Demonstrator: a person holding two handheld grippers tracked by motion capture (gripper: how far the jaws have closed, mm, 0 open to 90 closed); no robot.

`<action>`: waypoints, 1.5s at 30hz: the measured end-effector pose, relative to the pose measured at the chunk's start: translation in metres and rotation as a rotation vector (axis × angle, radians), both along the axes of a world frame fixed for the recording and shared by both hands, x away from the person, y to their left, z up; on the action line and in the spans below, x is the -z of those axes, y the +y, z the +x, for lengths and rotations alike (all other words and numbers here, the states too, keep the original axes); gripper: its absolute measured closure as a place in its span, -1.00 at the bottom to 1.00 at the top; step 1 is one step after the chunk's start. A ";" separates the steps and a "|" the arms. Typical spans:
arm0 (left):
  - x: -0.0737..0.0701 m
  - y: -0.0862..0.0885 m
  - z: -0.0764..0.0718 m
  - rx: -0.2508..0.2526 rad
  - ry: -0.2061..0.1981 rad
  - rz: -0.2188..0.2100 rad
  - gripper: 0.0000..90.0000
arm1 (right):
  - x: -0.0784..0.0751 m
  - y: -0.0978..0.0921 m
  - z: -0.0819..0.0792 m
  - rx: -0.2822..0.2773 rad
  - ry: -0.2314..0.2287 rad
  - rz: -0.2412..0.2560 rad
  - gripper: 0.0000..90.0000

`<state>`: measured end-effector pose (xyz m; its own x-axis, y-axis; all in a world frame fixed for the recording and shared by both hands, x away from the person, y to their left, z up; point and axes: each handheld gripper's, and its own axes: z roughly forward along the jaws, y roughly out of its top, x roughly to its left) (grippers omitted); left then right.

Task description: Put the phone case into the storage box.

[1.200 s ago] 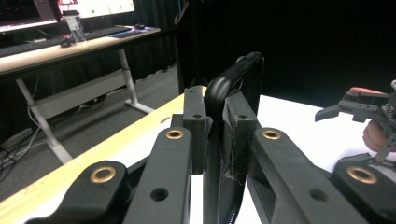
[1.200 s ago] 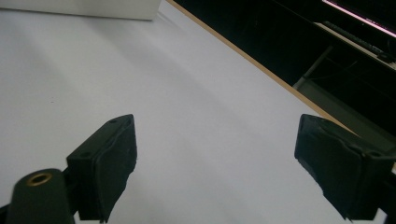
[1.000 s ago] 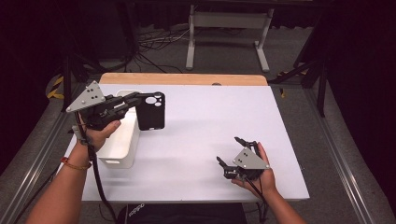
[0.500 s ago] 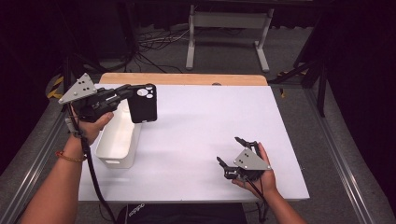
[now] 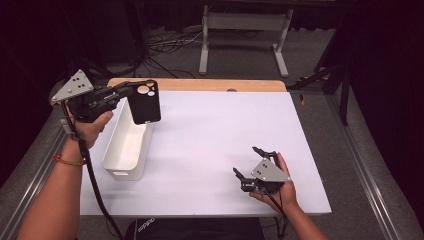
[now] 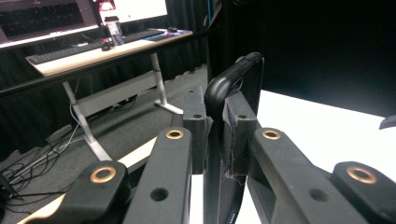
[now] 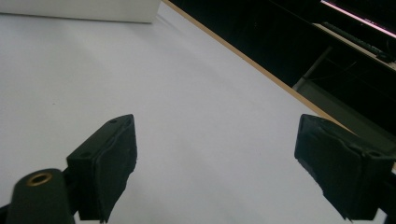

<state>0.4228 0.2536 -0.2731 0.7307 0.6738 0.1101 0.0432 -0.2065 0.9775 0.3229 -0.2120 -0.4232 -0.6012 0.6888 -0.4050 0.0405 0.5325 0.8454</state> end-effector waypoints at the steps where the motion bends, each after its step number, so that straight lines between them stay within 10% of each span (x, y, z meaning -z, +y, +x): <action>1: -0.001 0.002 0.001 -0.008 0.000 0.004 0.82 | 0.000 0.000 0.000 -0.001 -0.002 0.000 -0.69; 45: 0.032 0.039 0.075 -0.076 0.041 0.021 0.82 | -0.007 -0.004 -0.010 0.023 0.049 0.067 -0.68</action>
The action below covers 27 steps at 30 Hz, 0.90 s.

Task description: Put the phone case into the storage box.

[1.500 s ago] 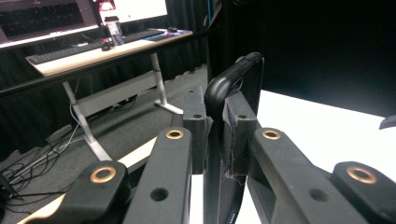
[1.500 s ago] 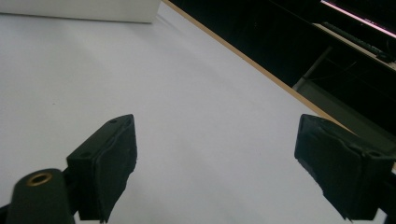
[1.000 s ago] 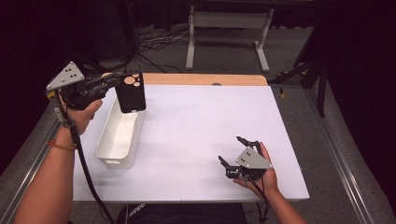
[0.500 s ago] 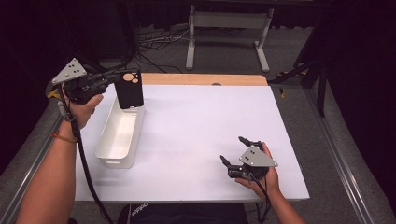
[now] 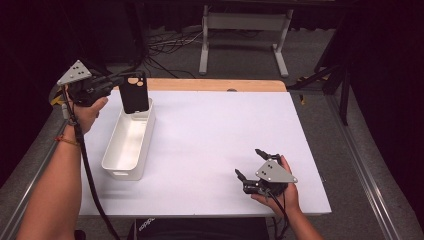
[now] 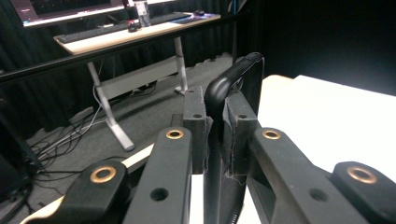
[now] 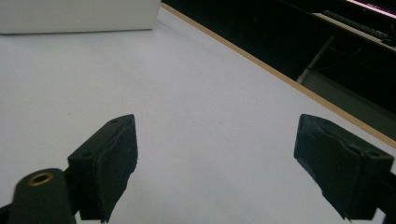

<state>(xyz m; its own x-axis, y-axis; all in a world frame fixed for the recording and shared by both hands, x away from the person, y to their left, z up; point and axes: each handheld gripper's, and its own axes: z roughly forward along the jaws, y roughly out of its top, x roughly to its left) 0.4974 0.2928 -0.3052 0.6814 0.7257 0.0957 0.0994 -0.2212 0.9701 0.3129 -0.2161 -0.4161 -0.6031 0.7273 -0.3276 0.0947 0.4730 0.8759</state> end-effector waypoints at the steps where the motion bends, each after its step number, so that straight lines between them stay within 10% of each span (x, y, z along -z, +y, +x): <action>1: 0.000 0.000 0.000 0.000 0.000 0.000 0.82 | 0.000 0.000 0.000 0.000 0.000 0.000 -0.68; 27: 0.064 0.000 0.039 0.032 0.074 0.033 0.82 | 0.012 0.012 0.011 -0.009 0.062 -0.045 -0.67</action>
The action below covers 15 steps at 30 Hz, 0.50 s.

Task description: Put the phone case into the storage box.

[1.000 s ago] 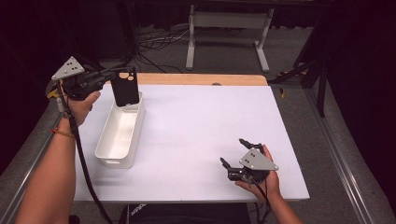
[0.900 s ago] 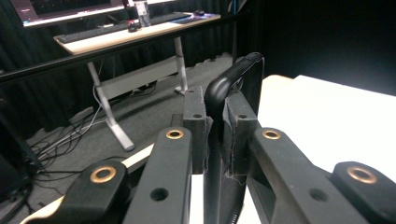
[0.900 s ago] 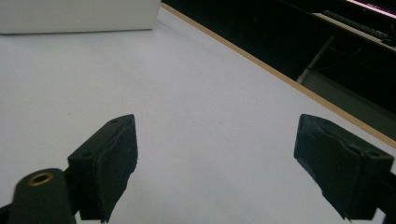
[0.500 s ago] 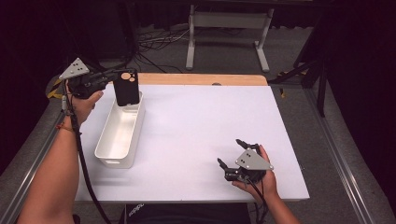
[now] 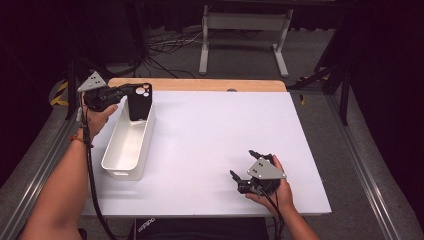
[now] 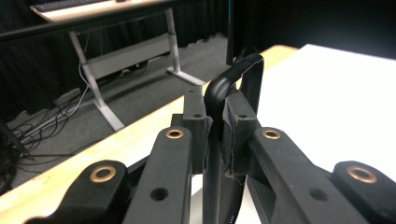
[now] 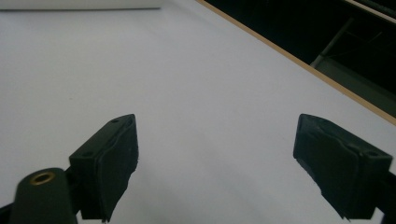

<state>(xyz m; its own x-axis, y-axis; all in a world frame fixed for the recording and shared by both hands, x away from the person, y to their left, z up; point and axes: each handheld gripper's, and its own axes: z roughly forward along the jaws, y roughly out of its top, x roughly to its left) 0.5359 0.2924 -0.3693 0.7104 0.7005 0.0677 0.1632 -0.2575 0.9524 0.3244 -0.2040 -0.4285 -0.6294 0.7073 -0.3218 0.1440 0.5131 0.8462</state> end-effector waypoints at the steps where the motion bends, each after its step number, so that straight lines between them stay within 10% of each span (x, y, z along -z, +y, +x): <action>1: 0.004 0.000 0.001 -0.002 0.003 0.003 0.82 | 0.001 0.000 0.001 0.004 0.005 0.002 -0.66; 9: 0.011 0.008 0.004 -0.024 -0.007 -0.031 0.82 | 0.002 0.001 0.002 0.001 0.015 -0.011 -0.66; 15: 0.009 0.008 0.008 -0.082 -0.017 0.057 0.78 | 0.004 0.001 0.001 -0.025 0.028 -0.010 -0.66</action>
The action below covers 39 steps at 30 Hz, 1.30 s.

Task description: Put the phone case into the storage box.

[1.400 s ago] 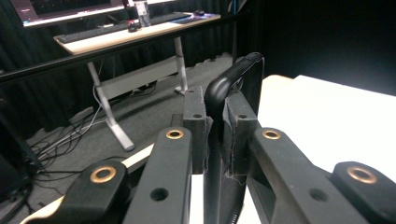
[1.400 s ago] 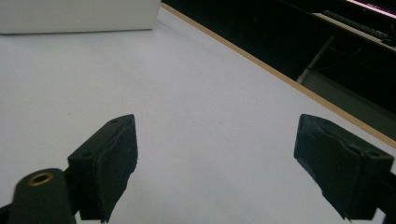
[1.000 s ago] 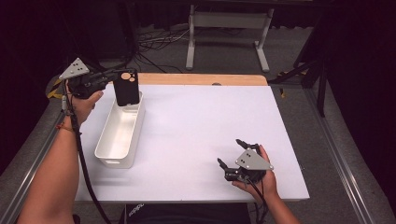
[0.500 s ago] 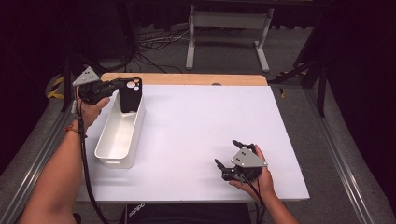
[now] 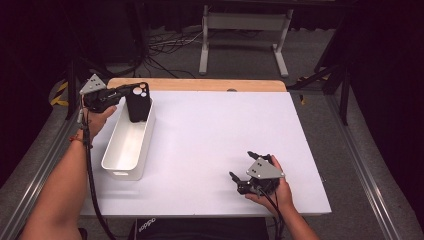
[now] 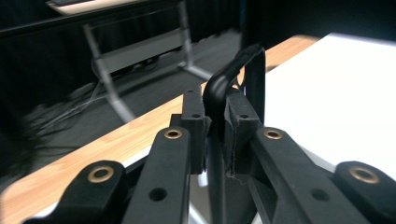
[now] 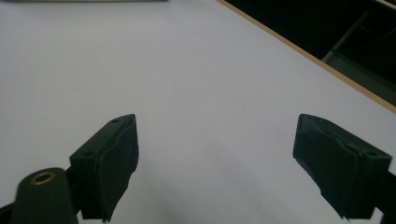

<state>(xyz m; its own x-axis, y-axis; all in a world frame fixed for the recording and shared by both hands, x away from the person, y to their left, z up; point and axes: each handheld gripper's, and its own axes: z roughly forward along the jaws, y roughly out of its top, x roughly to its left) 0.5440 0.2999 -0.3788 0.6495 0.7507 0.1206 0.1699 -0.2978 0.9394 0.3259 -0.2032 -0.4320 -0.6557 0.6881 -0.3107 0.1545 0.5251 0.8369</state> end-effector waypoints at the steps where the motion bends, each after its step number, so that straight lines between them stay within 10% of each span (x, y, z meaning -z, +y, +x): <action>1: -0.001 0.001 0.001 -0.006 0.003 0.013 0.77 | 0.000 0.001 -0.001 -0.005 0.000 -0.006 -0.66; 39: 0.002 -0.004 -0.002 -0.131 0.010 0.045 0.47 | -0.008 -0.003 -0.003 -0.009 -0.070 0.000 -0.67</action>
<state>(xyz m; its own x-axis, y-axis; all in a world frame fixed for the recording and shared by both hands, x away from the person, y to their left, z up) 0.5424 0.2961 -0.3806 0.5475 0.8232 0.1502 0.2198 -0.3147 0.9234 0.3226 -0.2066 -0.4241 -0.6384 0.6824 -0.3559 0.0907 0.5260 0.8457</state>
